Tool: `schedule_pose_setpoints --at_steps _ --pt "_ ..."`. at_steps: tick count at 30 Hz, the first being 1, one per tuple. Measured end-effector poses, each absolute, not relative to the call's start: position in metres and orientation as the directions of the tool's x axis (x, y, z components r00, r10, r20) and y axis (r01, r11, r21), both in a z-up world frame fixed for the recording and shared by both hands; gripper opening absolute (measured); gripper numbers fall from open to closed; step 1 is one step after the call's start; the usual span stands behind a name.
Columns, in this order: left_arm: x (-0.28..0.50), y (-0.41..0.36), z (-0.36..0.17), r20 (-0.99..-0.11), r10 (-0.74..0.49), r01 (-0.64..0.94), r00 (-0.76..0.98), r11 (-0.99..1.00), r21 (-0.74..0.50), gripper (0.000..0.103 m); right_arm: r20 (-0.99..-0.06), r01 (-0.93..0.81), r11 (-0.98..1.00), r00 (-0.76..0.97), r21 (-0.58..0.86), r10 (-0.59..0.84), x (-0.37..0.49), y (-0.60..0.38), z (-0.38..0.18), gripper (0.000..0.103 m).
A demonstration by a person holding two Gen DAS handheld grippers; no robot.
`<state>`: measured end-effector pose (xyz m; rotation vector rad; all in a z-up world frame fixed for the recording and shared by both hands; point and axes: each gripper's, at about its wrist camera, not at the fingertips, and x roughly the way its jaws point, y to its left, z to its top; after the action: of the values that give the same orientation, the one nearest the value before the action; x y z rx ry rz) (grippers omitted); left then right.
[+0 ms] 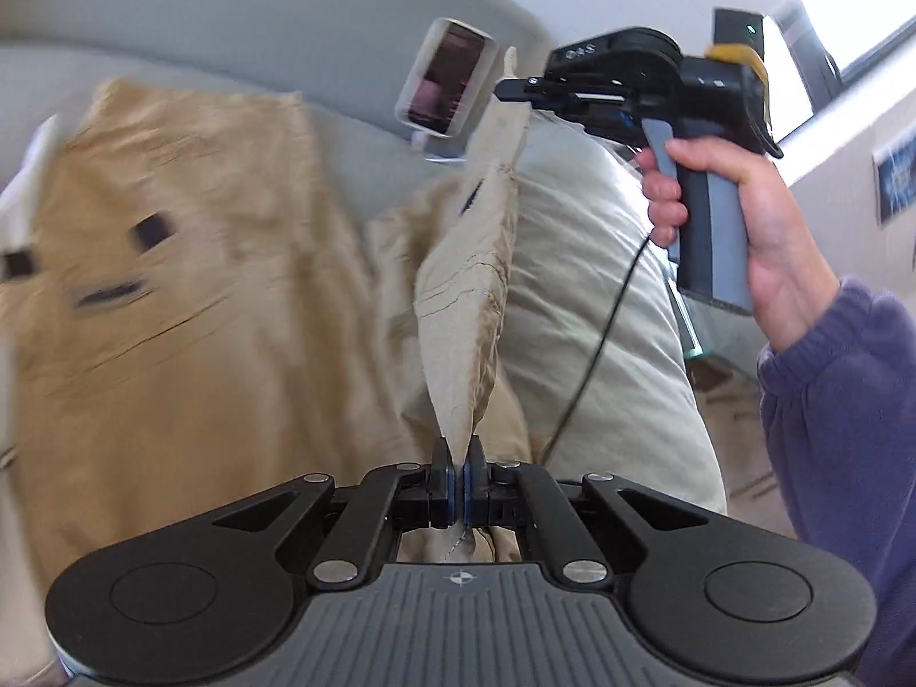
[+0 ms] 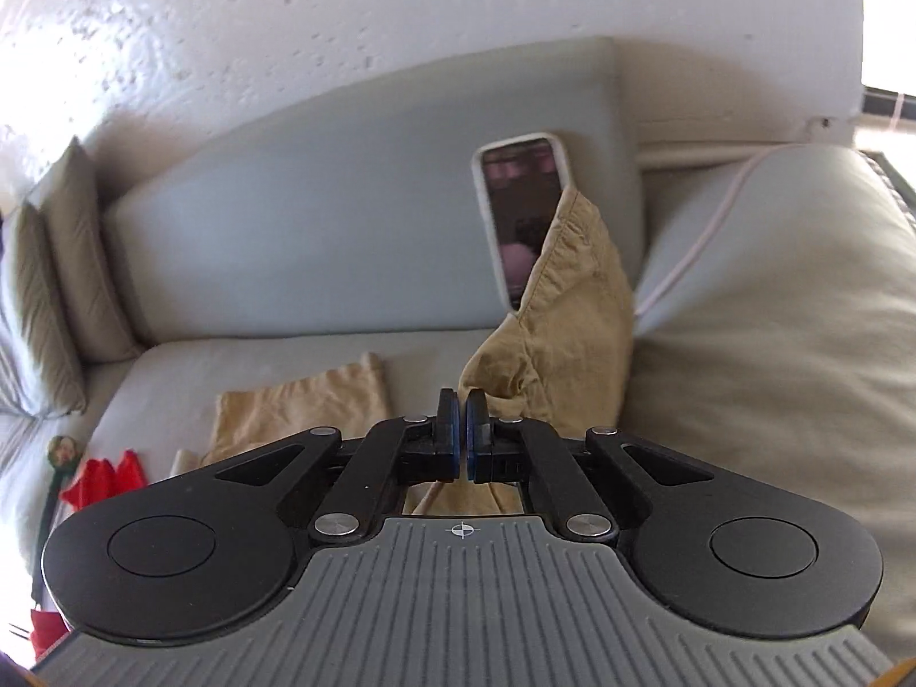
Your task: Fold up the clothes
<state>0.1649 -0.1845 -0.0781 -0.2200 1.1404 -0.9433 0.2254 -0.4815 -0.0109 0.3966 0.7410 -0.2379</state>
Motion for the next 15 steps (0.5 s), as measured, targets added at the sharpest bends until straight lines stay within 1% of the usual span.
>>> schedule_pose_setpoints --at_steps 2,5,8,11,15 --pt "0.169 -0.158 -0.091 -0.690 -0.716 0.467 0.111 0.650 -0.600 0.001 -0.712 0.302 0.917 0.701 0.260 -0.029 0.249 -0.446 -0.019 0.002" --pt "0.169 -0.132 -0.111 -0.729 -0.672 0.394 0.135 0.711 -0.583 0.001 -0.754 0.239 0.937 0.656 0.254 0.037 0.289 -0.393 -0.047 0.002" --pt "0.165 -0.124 -0.124 -0.761 -0.630 0.374 0.157 0.751 -0.544 0.001 -0.802 0.202 0.953 0.593 0.224 0.062 0.322 -0.344 -0.089 0.002" --pt "0.161 -0.124 -0.129 -0.777 -0.606 0.403 0.168 0.762 -0.507 0.001 -0.844 0.189 0.958 0.529 0.216 0.086 0.344 -0.310 -0.128 0.002" --pt "0.163 -0.120 -0.128 -0.770 -0.614 0.403 0.177 0.758 -0.512 0.001 -0.871 0.196 0.962 0.487 0.189 0.072 0.352 -0.290 -0.149 0.002"
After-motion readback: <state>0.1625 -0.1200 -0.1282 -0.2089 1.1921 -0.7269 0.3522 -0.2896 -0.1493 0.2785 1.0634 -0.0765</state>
